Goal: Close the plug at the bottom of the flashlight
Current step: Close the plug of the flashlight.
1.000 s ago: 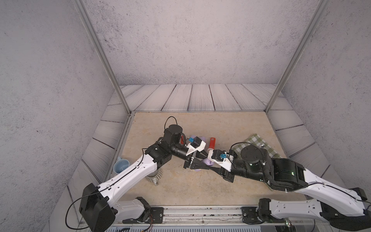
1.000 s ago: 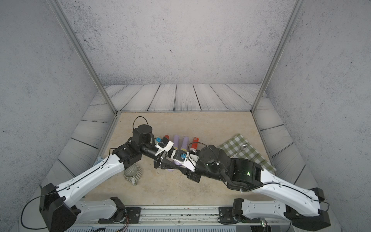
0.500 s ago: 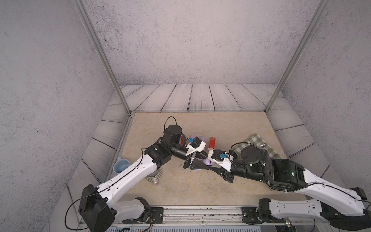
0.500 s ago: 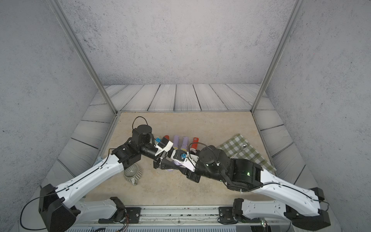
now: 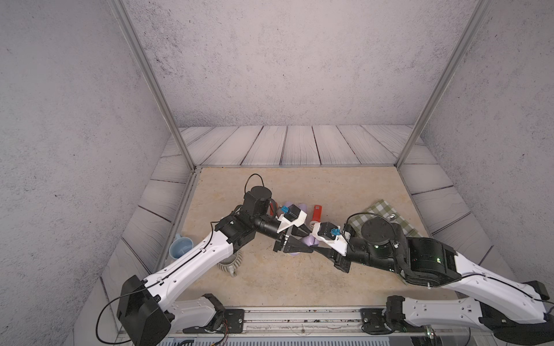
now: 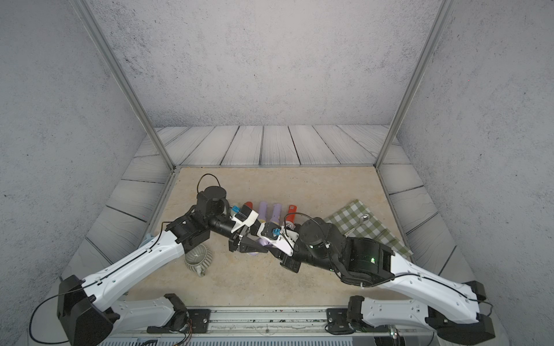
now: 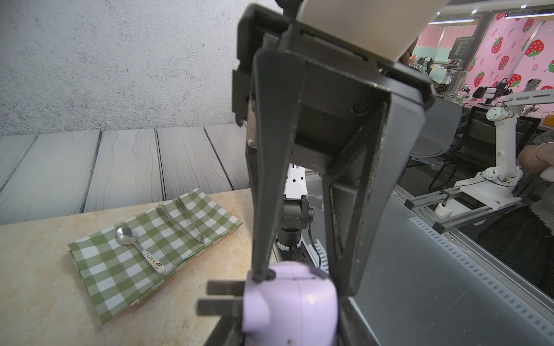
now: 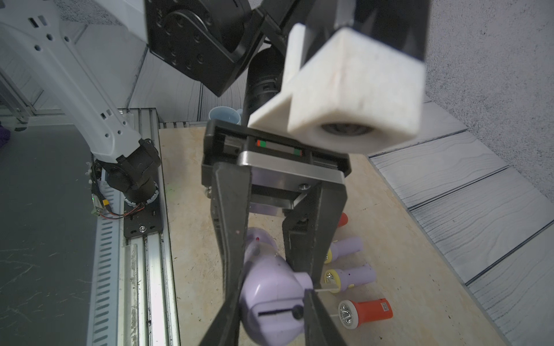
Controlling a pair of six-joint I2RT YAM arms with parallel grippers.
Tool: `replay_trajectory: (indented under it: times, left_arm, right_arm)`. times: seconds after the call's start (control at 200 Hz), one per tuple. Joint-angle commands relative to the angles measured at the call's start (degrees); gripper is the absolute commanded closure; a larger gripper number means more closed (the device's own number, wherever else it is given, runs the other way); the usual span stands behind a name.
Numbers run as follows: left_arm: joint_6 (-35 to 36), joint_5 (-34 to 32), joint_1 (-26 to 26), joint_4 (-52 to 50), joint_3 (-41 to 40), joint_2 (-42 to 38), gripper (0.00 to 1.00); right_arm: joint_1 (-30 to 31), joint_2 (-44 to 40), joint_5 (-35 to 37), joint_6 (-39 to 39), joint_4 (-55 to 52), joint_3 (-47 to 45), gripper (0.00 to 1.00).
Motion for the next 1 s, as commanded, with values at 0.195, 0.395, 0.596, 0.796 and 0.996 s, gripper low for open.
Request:
replay_trajectory:
  times: [0.195, 0.395, 0.596, 0.796, 0.996]
  left_arm:
    - [0.77, 0.98, 0.14, 1.91, 0.64, -2.37, 1.00]
    - [0.51, 0.28, 0.14, 1.92, 0.89, -2.39, 1.00]
    - [0.60, -0.53, 0.23, 2.03, 0.63, -2.56, 1.00]
    - [0.51, -0.68, 0.23, 2.07, 0.64, -2.83, 1.00]
    - [0.52, -1.02, 0.31, 2.17, 0.52, -2.87, 1.00]
  right_arm:
    - [0.10, 1.43, -0.91, 0.54, -2.79, -0.48, 0.69]
    - [0.08, 1.52, -3.12, 0.48, -2.62, -0.58, 0.71]
    - [0.09, 1.25, -5.90, 0.39, -2.39, -0.76, 0.76]
    - [0.06, 1.95, -8.78, 0.43, -3.44, -0.39, 0.80]
    - [0.05, 2.30, -12.29, 0.52, -3.80, 0.12, 0.83]
